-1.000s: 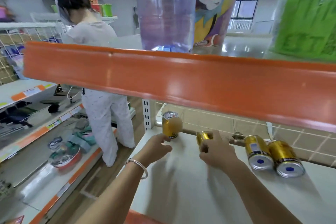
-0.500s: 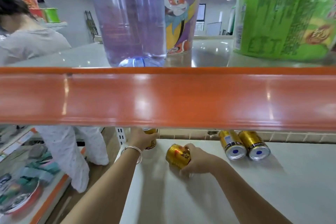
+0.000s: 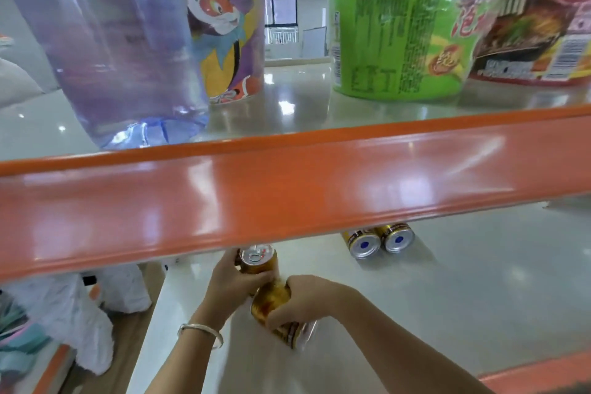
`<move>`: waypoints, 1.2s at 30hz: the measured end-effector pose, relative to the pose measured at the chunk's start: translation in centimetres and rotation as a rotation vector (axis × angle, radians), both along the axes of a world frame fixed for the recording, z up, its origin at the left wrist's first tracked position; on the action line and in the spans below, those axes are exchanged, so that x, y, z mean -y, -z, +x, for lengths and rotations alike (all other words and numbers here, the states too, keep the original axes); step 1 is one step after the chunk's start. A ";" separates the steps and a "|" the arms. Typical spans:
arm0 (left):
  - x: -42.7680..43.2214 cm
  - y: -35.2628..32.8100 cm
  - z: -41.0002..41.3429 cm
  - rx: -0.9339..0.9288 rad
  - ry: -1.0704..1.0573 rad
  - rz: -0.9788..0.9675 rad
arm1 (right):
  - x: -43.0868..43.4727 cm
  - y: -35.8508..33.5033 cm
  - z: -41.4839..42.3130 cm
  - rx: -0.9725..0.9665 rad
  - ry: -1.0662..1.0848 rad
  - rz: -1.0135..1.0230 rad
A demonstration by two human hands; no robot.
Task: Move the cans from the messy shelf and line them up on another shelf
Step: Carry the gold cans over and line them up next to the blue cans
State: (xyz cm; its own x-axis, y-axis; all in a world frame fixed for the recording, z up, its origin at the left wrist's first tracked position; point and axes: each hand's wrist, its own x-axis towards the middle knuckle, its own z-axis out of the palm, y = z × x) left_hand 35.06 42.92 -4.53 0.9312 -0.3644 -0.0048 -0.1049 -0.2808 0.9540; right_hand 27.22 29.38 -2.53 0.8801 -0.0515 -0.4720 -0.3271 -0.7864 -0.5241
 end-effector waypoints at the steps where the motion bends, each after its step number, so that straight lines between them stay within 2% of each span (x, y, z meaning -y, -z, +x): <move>1: 0.5 0.1 -0.5 0.005 0.026 -0.002 | 0.7 0.0 -0.6 -0.020 0.028 0.014; 5: 3.3 -0.5 -2.5 0.027 0.132 0.002 | 5.5 -0.5 -5.0 0.015 0.173 0.070; 9: 8.6 -2.0 -5.1 0.096 0.296 0.095 | 12.4 -1.2 -12.0 0.132 0.446 0.185; 12: 13.4 -2.9 -8.5 0.146 0.461 0.101 | 17.5 -1.9 -18.6 0.269 0.679 0.244; 17: 21.7 -4.0 -15.7 0.072 0.680 0.047 | 24.5 -2.6 -29.3 0.545 0.977 0.438; 21: 28.1 -5.2 -22.7 0.032 0.785 0.030 | 28.9 -3.0 -36.6 0.623 1.043 0.436; 28: 37.6 -4.9 -31.9 0.053 0.875 0.063 | 35.0 -3.1 -47.1 0.640 1.068 0.189; 36: 46.7 -3.9 -32.6 0.038 0.827 0.064 | 43.7 -2.0 -49.6 0.716 1.183 0.195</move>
